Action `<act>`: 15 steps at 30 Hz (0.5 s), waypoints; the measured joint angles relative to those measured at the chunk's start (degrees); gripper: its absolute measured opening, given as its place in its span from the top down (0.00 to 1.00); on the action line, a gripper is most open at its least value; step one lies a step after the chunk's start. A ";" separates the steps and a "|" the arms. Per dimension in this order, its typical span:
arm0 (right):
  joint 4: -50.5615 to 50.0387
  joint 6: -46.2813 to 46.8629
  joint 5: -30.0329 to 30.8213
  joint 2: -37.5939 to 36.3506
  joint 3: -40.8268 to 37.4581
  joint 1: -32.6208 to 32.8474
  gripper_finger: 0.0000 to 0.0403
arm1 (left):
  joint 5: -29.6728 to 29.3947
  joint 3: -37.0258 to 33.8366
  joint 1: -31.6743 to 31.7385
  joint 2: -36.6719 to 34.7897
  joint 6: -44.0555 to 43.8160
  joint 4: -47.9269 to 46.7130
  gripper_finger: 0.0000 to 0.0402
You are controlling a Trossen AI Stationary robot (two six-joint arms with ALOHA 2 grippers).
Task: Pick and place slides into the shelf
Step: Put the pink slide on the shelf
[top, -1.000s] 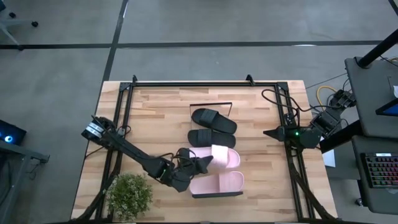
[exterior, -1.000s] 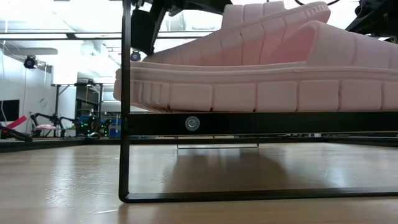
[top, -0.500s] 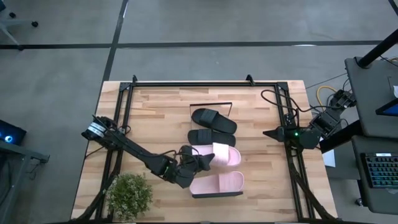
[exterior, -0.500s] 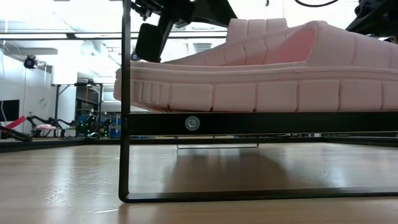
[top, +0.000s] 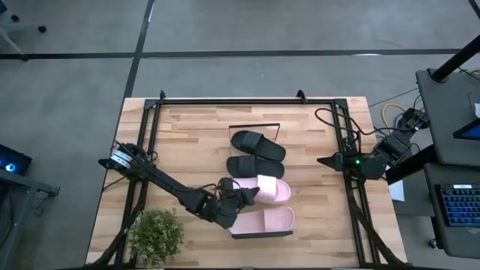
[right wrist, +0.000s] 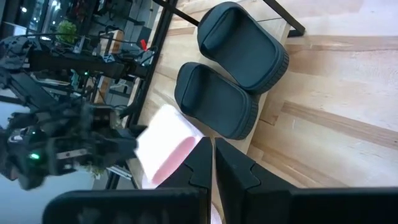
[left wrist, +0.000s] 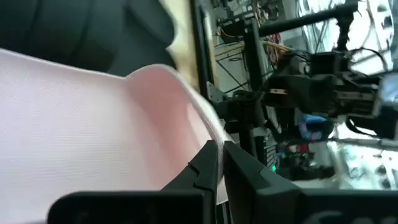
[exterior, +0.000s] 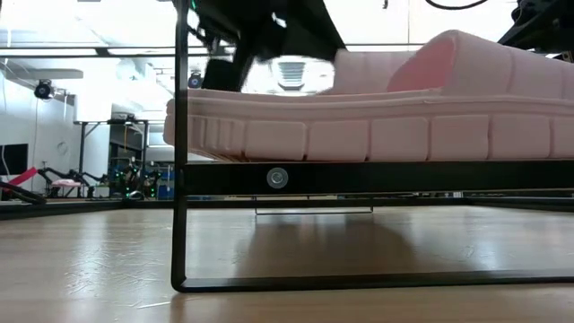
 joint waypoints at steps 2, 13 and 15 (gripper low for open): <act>0.15 -0.02 0.00 0.00 0.00 0.00 0.98 | 0.05 0.04 -0.32 1.44 -3.42 0.07 1.00; 1.04 -0.07 -0.03 0.78 0.00 0.00 0.98 | -0.17 3.11 -0.23 3.95 -2.83 0.32 1.00; 1.31 -0.07 -0.02 0.97 0.00 -0.01 0.98 | -0.59 3.06 -0.20 3.96 -2.88 0.25 1.00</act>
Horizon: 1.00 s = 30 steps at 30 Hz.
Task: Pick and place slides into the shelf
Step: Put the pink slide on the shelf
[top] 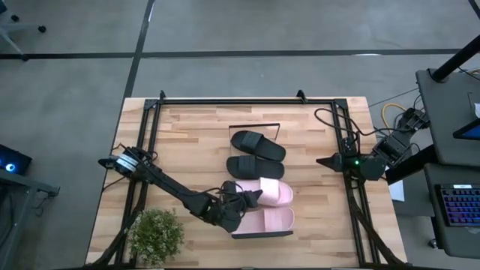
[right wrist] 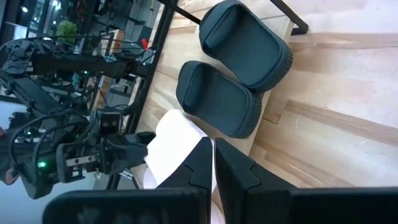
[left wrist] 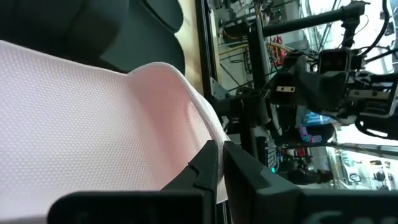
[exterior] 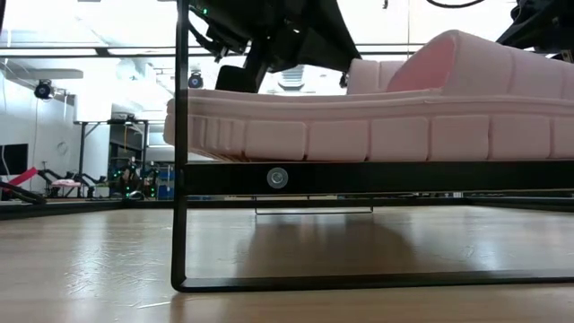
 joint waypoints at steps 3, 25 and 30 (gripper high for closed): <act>0.08 0.02 -0.05 0.08 0.00 -0.01 0.98 | -1.32 -0.07 0.02 0.00 0.02 0.00 1.00; 3.41 -0.22 -0.02 2.11 0.00 0.00 0.98 | -0.61 -0.37 0.08 2.62 -1.66 0.21 1.00; 4.09 -0.20 -0.02 2.35 0.00 0.01 0.98 | 0.61 -0.35 0.10 2.62 -1.68 -0.01 1.00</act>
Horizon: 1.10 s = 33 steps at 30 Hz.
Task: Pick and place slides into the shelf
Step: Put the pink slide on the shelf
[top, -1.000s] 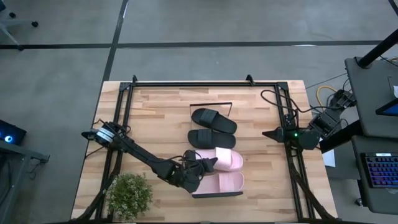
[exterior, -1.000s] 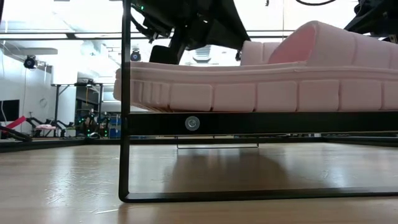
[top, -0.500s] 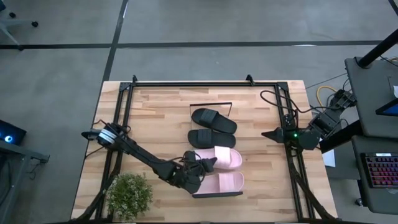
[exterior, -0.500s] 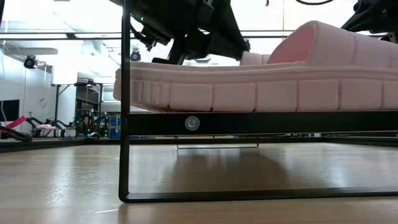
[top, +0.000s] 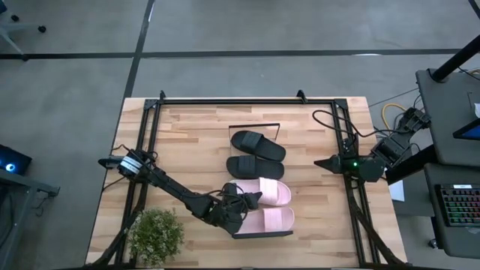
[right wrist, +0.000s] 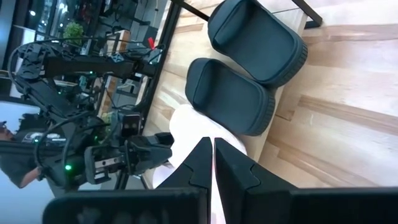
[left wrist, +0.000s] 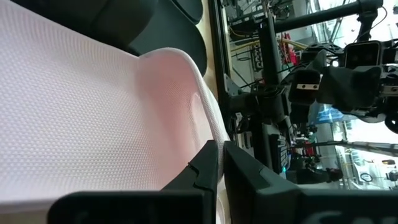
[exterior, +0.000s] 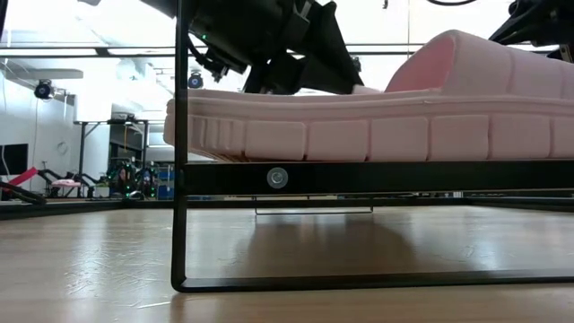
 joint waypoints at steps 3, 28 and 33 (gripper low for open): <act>0.24 0.00 0.02 -0.01 0.00 -0.02 0.98 | 0.19 -0.22 -0.02 0.00 -0.02 -0.01 1.00; 0.60 -0.02 0.02 0.16 0.00 -0.01 0.98 | 1.58 1.01 0.13 3.55 -4.78 1.34 1.00; 0.65 0.00 0.00 0.35 0.00 -0.01 0.98 | 1.65 0.98 0.16 3.37 -3.18 1.35 1.00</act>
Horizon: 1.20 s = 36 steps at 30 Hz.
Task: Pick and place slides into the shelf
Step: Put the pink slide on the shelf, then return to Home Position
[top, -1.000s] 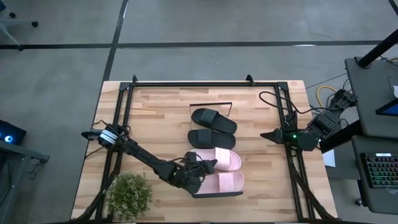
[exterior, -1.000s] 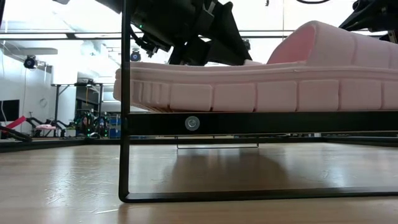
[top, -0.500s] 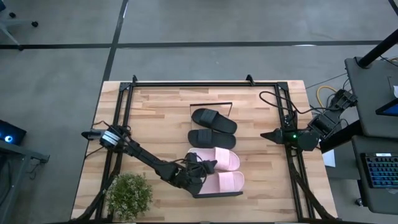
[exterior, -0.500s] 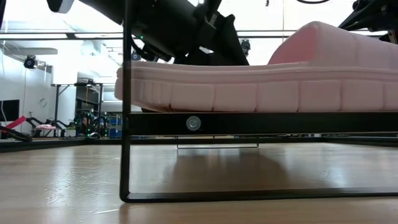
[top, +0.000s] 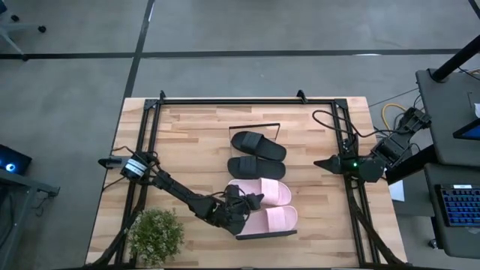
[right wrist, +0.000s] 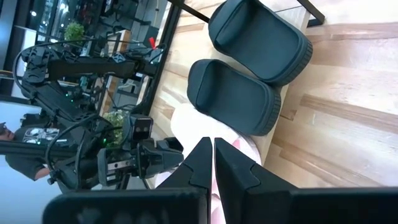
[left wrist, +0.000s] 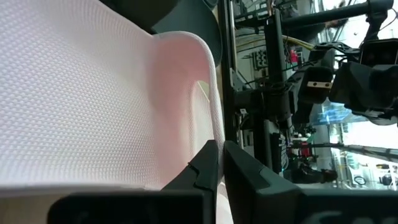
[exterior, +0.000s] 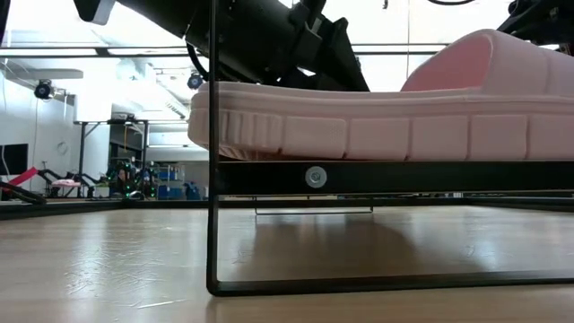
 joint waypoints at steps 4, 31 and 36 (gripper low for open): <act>0.30 -0.04 -0.02 0.00 0.00 -0.02 0.98 | 0.00 -0.04 0.01 0.00 0.27 0.37 1.00; 0.66 -2.19 -0.46 -0.02 0.00 0.00 0.98 | 0.93 -0.81 0.00 -1.71 2.82 0.45 0.69; 1.13 -2.62 -0.54 -0.02 0.00 0.00 0.98 | 1.33 -1.36 0.00 -2.40 3.53 0.30 0.69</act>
